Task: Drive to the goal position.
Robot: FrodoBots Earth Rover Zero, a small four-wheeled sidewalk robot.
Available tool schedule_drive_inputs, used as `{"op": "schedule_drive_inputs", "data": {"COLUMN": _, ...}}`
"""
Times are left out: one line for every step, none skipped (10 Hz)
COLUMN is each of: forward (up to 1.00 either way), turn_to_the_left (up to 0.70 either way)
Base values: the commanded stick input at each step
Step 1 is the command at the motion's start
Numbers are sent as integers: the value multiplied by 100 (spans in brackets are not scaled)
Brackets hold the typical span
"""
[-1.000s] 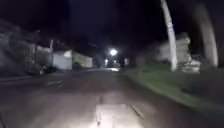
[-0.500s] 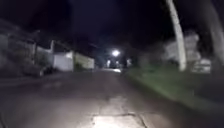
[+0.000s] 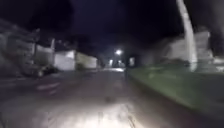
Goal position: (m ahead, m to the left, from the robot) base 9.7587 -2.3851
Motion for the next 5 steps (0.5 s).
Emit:
{"op": "schedule_drive_inputs", "data": {"forward": 70, "turn_to_the_left": -35}}
{"op": "schedule_drive_inputs", "data": {"forward": 70, "turn_to_the_left": -35}}
{"op": "schedule_drive_inputs", "data": {"forward": 70, "turn_to_the_left": -35}}
{"op": "schedule_drive_inputs", "data": {"forward": 70, "turn_to_the_left": -35}}
{"op": "schedule_drive_inputs", "data": {"forward": 70, "turn_to_the_left": -35}}
